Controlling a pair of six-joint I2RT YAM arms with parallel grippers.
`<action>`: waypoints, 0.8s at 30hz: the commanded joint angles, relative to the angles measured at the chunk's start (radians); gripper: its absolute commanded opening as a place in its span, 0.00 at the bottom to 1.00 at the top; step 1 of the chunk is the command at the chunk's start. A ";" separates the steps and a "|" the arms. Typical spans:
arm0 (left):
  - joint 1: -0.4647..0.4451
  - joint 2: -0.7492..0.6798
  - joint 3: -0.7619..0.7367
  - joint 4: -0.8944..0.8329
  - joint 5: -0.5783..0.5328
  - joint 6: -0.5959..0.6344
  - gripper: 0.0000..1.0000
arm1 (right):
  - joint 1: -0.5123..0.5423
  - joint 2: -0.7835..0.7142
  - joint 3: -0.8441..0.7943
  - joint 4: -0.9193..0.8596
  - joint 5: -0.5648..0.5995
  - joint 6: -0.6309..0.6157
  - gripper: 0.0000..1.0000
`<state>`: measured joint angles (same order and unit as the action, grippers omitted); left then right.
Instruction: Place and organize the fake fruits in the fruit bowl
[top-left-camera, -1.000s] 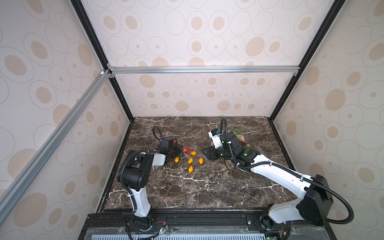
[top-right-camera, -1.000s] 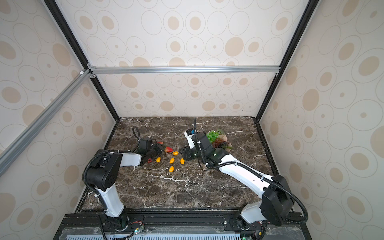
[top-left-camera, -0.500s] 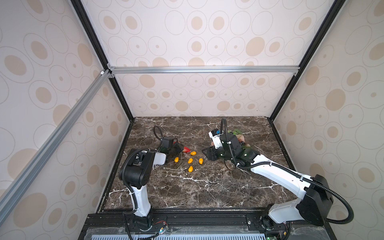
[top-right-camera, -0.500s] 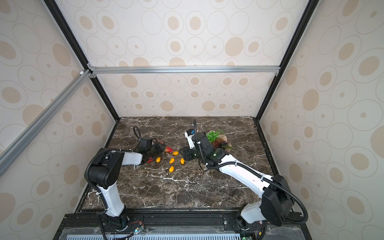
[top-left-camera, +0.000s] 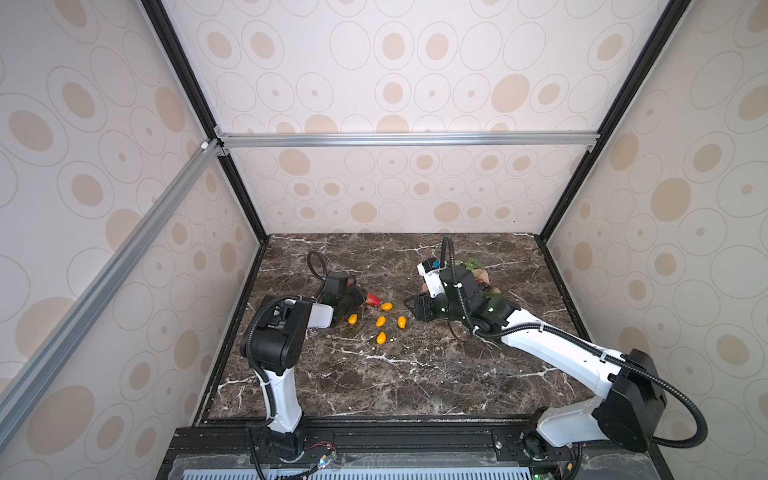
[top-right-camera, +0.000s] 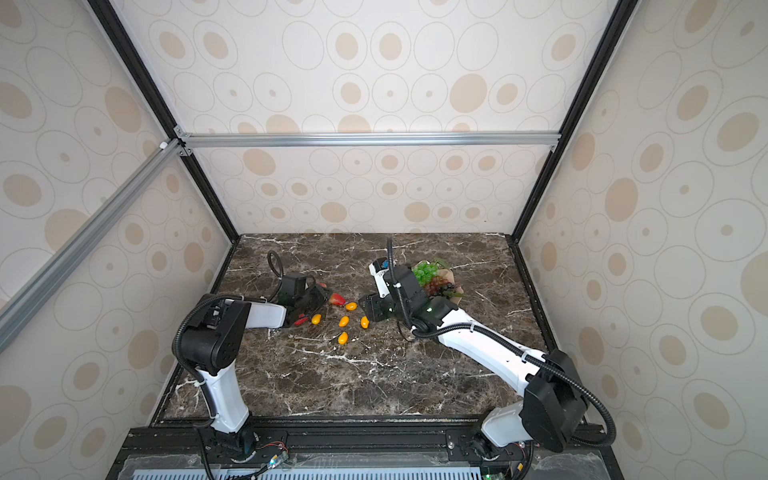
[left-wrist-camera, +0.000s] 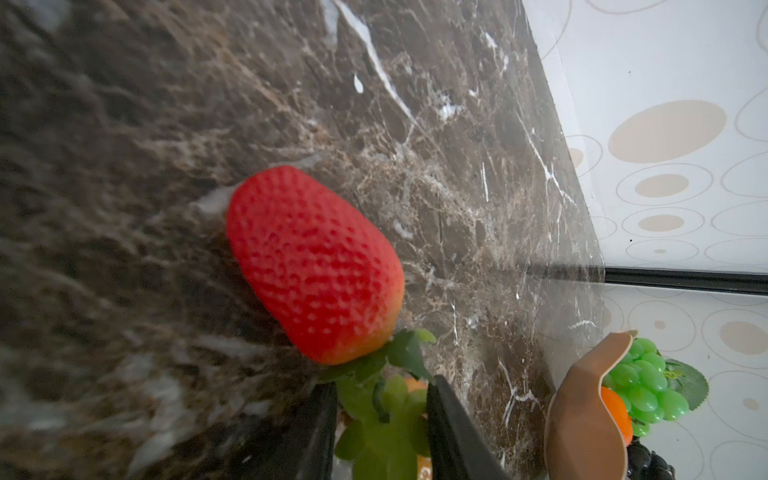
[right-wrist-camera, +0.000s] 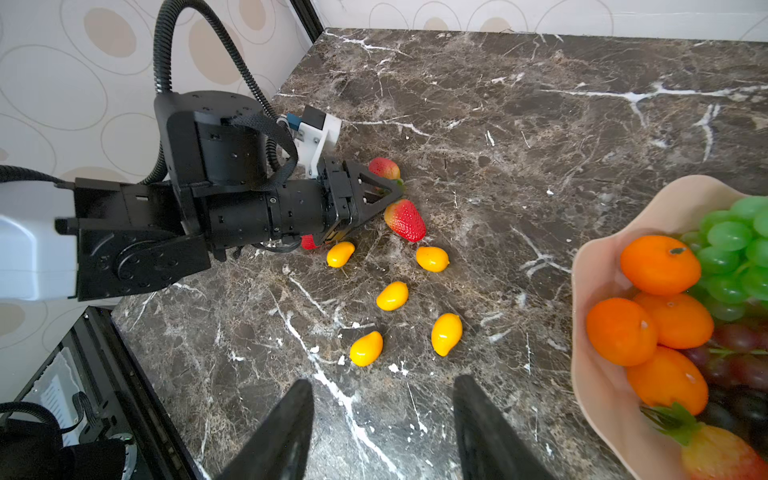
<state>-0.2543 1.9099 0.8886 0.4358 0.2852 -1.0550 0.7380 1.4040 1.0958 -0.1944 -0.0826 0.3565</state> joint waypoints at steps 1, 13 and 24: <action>-0.001 0.024 0.024 -0.019 -0.014 -0.007 0.35 | -0.006 -0.011 0.009 -0.002 -0.008 -0.011 0.57; -0.001 0.032 0.027 -0.014 -0.007 -0.004 0.26 | -0.005 -0.005 0.016 -0.007 -0.017 -0.013 0.57; -0.001 0.031 0.035 -0.004 0.001 0.010 0.18 | -0.005 -0.010 0.007 -0.008 -0.016 -0.010 0.57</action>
<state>-0.2543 1.9263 0.8967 0.4328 0.2871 -1.0538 0.7380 1.4040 1.0958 -0.1951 -0.0975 0.3534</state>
